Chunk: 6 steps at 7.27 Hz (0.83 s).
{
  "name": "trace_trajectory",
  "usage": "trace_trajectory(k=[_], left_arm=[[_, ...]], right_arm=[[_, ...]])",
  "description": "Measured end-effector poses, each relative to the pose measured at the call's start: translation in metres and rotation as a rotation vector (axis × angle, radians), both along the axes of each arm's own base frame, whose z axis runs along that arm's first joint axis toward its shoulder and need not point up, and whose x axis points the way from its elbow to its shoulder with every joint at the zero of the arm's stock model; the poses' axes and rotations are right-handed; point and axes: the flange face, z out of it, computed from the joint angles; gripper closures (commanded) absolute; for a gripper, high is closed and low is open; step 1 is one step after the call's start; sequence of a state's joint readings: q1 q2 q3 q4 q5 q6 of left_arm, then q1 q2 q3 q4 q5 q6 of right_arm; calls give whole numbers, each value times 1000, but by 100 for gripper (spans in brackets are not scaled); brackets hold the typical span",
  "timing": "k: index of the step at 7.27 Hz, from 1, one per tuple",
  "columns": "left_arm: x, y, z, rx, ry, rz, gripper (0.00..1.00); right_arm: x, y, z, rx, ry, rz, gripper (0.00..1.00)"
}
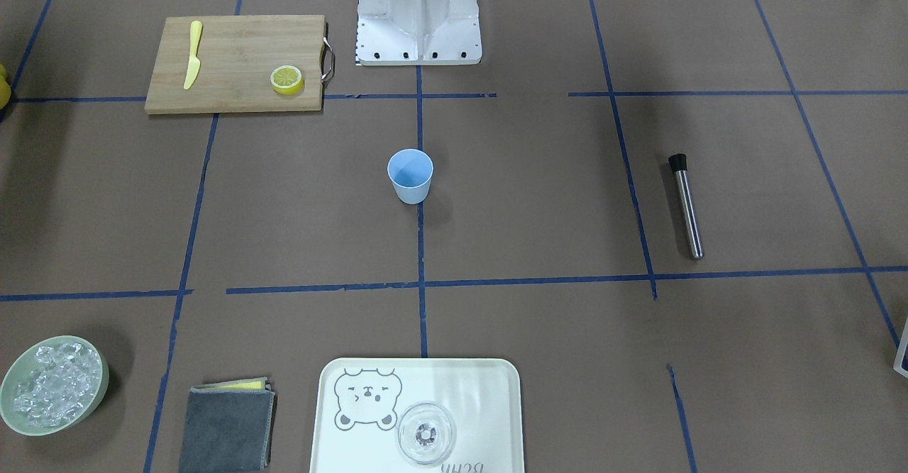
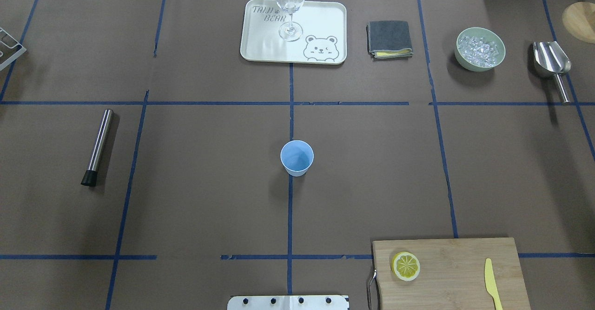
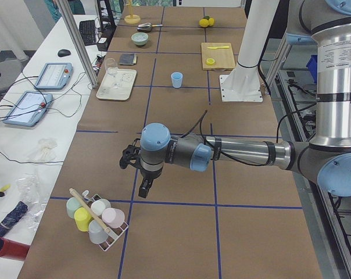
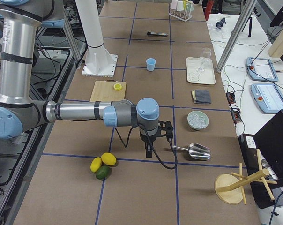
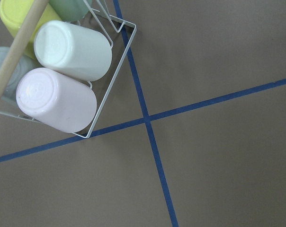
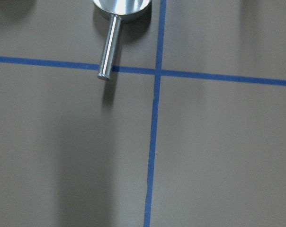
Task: Squeeze lemon into cup
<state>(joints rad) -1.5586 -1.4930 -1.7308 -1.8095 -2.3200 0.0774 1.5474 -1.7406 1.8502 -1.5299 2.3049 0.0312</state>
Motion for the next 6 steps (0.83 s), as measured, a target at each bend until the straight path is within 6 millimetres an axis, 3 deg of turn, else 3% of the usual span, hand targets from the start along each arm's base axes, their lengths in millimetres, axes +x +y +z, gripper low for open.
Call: trace_trajectory(k=[1, 4, 6], left_arm=[[1, -11, -5, 32, 2, 0, 0], [2, -25, -14, 131, 17, -16, 0], [5, -28, -14, 157, 18, -7, 0]], right_arm=[[-1, -10, -20, 61, -7, 1, 0], [-10, -18, -37, 112, -45, -21, 0], [-55, -23, -59, 165, -64, -95, 0]])
